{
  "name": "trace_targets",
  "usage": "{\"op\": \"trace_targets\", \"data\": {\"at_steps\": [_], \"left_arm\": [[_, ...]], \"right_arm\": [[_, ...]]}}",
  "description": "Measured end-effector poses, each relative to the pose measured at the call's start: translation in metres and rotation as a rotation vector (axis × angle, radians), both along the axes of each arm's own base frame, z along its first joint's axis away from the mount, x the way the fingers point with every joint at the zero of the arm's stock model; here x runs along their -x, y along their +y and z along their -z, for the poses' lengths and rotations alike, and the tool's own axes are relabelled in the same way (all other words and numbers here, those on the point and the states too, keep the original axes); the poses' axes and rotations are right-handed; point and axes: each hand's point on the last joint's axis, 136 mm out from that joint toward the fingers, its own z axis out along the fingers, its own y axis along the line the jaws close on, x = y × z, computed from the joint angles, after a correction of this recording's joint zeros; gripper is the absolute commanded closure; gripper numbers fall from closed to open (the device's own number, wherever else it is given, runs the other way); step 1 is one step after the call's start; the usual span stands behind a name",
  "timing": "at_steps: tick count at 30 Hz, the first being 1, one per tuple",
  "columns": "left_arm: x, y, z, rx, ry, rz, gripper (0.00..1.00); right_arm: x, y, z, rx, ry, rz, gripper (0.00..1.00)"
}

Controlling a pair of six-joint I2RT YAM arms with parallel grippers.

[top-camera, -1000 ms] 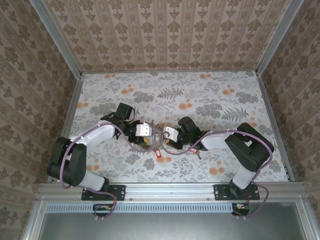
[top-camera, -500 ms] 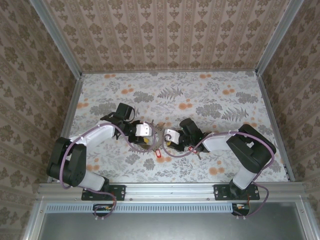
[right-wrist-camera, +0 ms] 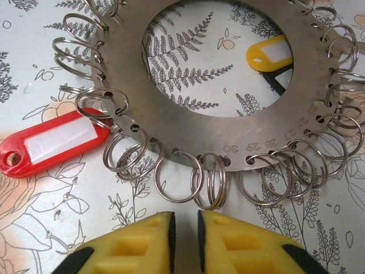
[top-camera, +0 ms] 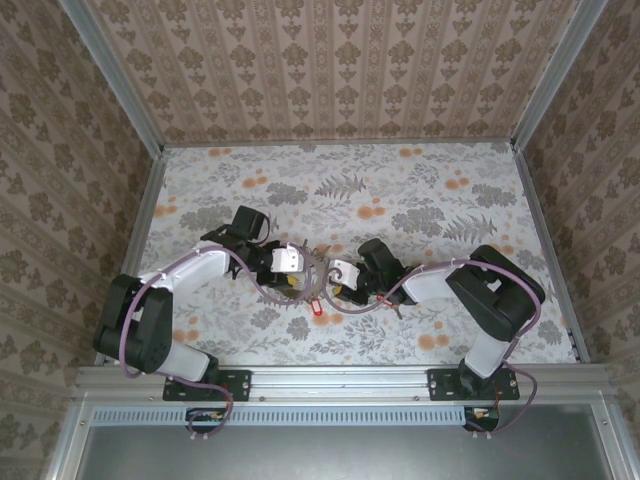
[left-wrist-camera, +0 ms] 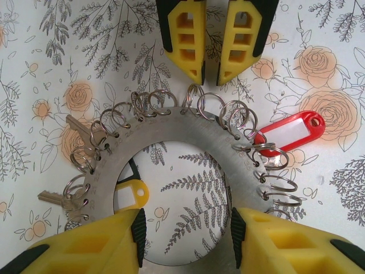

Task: Put the keys on the keyring

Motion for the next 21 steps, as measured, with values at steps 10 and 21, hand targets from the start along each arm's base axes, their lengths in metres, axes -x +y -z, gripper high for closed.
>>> {"op": "trace_targets", "data": {"at_steps": [10, 21], "left_arm": [[0.000, 0.001, 0.002, 0.001, -0.017, -0.003, 0.54], [-0.005, 0.002, 0.003, 0.002, -0.059, -0.012, 0.54]], "right_arm": [[0.006, 0.002, -0.009, -0.084, 0.028, -0.034, 0.73], [-0.037, -0.019, -0.012, -0.125, 0.045, 0.111, 0.70]]}}
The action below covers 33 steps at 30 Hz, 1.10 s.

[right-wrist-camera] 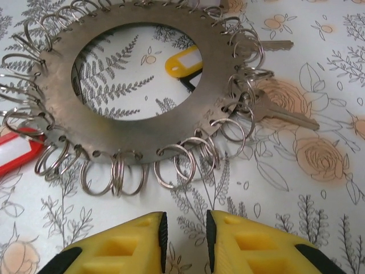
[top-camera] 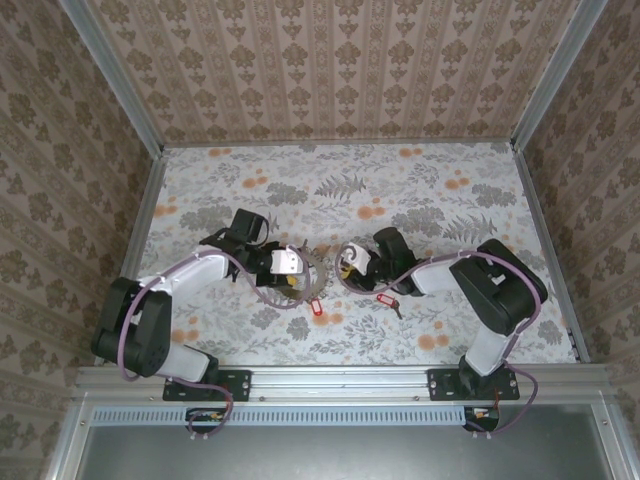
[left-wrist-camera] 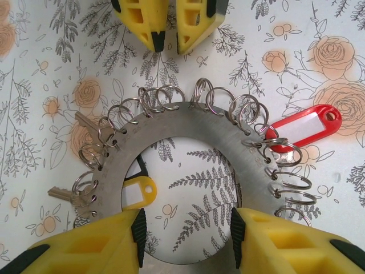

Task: Put the keys on the keyring

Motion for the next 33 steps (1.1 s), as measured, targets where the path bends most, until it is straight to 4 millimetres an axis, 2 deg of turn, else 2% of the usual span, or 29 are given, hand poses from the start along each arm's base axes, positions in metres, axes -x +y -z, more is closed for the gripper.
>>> {"op": "trace_targets", "data": {"at_steps": [6, 16, 25, 30, 33], "left_arm": [[-0.001, 0.001, 0.001, -0.007, -0.006, -0.005, 0.54], [-0.001, 0.004, -0.003, -0.011, -0.030, -0.013, 0.54], [-0.001, 0.004, -0.003, -0.011, -0.030, -0.013, 0.54], [-0.001, 0.004, -0.003, -0.011, -0.030, -0.013, 0.54], [-0.001, 0.004, -0.003, -0.011, -0.030, -0.013, 0.54]], "right_arm": [[-0.003, 0.010, 0.006, 0.002, 0.024, -0.015, 0.71], [0.016, 0.020, 0.010, 0.010, 0.066, -0.090, 0.71], [0.033, 0.026, 0.012, 0.079, -0.020, -0.181, 0.68], [0.032, 0.027, 0.013, 0.106, -0.059, -0.185, 0.74], [0.029, 0.027, 0.013, 0.110, -0.072, -0.174, 0.74]]}}
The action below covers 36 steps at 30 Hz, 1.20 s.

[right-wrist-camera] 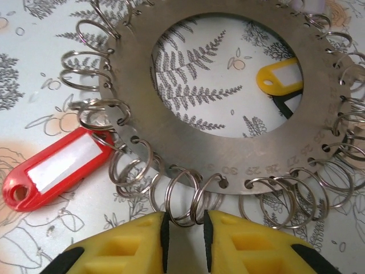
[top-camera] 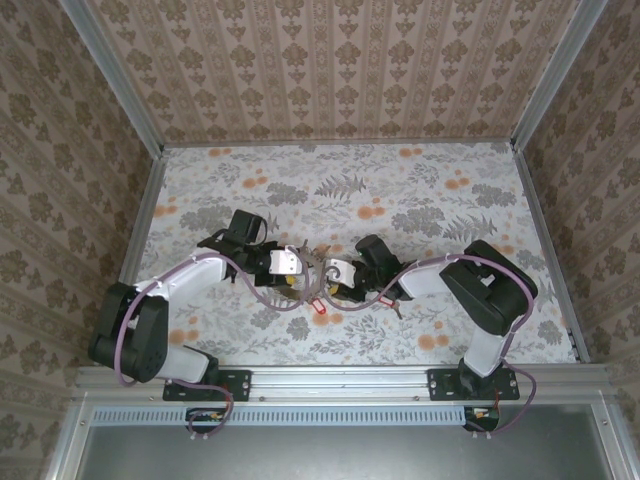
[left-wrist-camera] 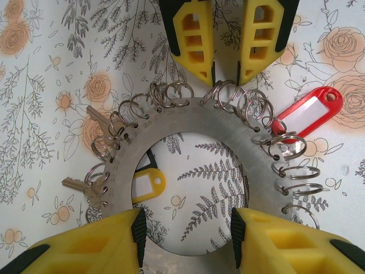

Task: Put the keys on the keyring

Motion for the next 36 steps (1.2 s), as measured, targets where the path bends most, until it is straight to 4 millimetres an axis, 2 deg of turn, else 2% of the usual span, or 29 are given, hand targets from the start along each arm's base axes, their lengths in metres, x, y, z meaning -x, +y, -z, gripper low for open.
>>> {"op": "trace_targets", "data": {"at_steps": [6, 17, 27, 36], "left_arm": [[0.000, 0.000, 0.000, 0.000, 0.000, 0.000, 0.54], [0.000, 0.000, 0.000, 0.000, 0.000, 0.000, 0.53], [0.000, 0.000, 0.000, 0.000, 0.000, 0.000, 0.54], [0.001, 0.001, 0.001, -0.007, 0.005, -0.003, 0.54]], "right_arm": [[-0.004, -0.003, -0.001, 0.005, -0.022, 0.022, 0.70], [-0.004, -0.009, -0.015, -0.031, -0.034, 0.021, 0.72], [-0.004, -0.009, -0.015, -0.043, -0.035, 0.021, 0.72], [-0.003, -0.005, -0.005, -0.034, -0.011, 0.014, 0.72]]}}
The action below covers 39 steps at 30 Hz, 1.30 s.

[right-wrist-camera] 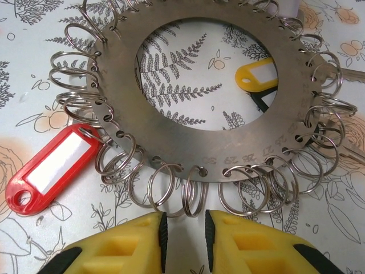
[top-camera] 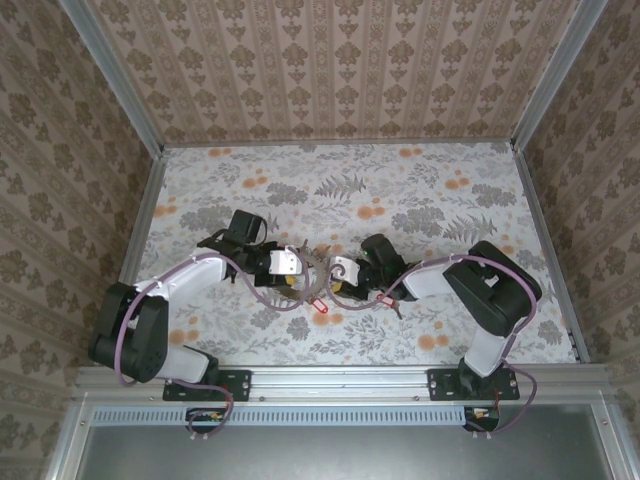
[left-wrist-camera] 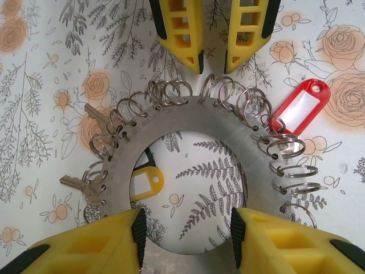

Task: Put the keys on the keyring

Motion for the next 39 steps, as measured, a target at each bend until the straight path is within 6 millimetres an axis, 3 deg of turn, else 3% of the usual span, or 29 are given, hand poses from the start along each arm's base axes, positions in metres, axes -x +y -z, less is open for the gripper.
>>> {"op": "trace_targets", "data": {"at_steps": [11, 19, 25, 29, 39], "left_arm": [[0.000, 0.001, 0.001, -0.005, 0.002, -0.002, 0.54], [0.000, 0.001, 0.001, -0.005, 0.002, -0.002, 0.54], [0.001, -0.001, -0.002, 0.008, 0.004, 0.001, 0.54], [0.004, -0.009, -0.015, 0.076, 0.017, 0.005, 0.54], [0.017, -0.029, -0.053, 0.265, 0.058, 0.052, 0.54]], "right_arm": [[-0.005, 0.012, 0.003, 0.028, -0.028, 0.003, 0.82], [-0.011, 0.013, 0.003, 0.050, -0.071, 0.039, 1.00], [-0.011, 0.013, 0.001, 0.008, -0.072, 0.071, 1.00], [-0.008, 0.017, -0.013, -0.064, -0.068, 0.075, 1.00], [0.004, 0.036, -0.070, -0.259, -0.095, -0.014, 1.00]]}}
